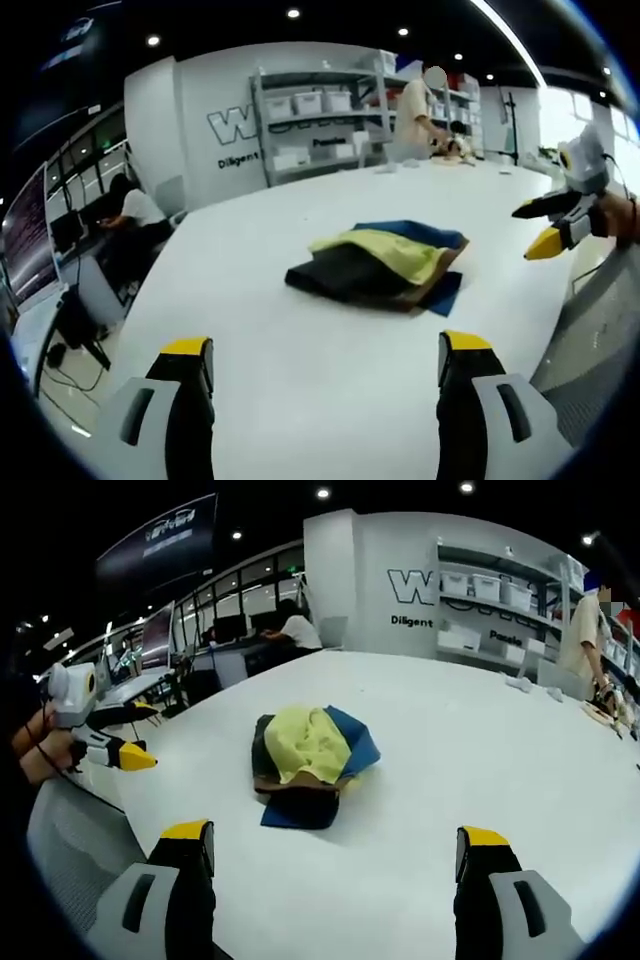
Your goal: Fold the garment on the visible template until the final outline fits inside the template.
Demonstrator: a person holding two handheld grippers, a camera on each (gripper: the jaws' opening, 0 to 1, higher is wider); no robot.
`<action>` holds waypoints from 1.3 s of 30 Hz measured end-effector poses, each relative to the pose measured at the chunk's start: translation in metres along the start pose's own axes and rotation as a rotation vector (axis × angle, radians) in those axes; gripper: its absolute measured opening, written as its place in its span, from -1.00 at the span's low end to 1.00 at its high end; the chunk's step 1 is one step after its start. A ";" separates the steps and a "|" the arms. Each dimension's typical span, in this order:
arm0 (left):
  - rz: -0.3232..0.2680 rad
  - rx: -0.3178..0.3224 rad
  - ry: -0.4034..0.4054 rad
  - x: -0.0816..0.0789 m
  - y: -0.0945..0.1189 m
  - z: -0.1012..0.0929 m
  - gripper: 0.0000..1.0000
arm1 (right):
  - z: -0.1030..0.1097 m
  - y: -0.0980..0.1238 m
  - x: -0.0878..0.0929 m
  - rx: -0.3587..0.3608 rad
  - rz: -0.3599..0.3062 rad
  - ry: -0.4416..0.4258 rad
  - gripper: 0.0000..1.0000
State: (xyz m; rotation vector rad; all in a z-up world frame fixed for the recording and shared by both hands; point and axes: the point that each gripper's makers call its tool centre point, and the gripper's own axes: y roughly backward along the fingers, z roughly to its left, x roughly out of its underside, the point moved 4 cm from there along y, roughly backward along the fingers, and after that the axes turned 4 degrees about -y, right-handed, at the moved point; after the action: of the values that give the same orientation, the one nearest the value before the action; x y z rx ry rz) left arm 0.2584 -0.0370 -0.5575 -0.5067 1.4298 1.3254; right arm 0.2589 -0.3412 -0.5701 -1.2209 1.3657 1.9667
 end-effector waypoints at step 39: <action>0.034 -0.003 0.008 0.006 0.000 0.002 0.72 | 0.004 0.000 0.001 -0.014 0.007 0.026 0.98</action>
State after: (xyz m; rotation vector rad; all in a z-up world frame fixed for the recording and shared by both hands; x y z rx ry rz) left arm 0.2577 -0.0334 -0.5621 -0.4921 1.4492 1.3535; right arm 0.2568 -0.3375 -0.5703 -1.2533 1.3729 1.9754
